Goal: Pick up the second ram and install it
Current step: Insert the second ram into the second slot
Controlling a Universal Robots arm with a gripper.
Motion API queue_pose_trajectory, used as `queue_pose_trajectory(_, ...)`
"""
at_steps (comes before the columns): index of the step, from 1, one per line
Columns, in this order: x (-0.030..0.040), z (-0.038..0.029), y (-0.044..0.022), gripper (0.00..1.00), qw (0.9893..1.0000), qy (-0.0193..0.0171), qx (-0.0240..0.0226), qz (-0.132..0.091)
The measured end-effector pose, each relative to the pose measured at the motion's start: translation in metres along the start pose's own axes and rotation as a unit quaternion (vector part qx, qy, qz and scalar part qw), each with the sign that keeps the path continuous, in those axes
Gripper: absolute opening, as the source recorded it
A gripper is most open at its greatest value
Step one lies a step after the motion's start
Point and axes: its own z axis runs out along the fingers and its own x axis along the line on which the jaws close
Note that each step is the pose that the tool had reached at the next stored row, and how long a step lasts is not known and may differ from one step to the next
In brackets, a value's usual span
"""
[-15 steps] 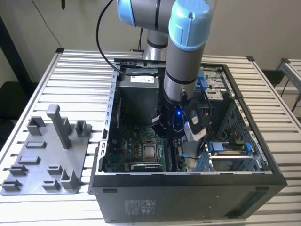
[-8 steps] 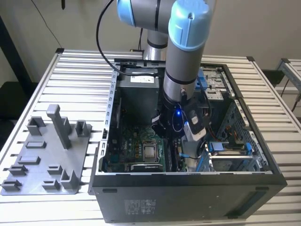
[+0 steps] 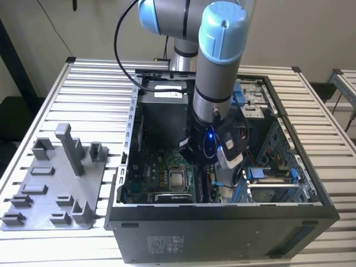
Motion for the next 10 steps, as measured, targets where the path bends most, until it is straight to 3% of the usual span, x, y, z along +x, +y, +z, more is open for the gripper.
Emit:
queue_pose_trajectory(9, 0.0000, 0.0002, 0.0000, 0.15, 1.0000, 0.0000, 0.0000, 0.000)
queue_pose_trajectory(10, 0.0000, 0.0003, 0.0000, 0.22, 1.0000, 0.0000, 0.0000, 0.000)
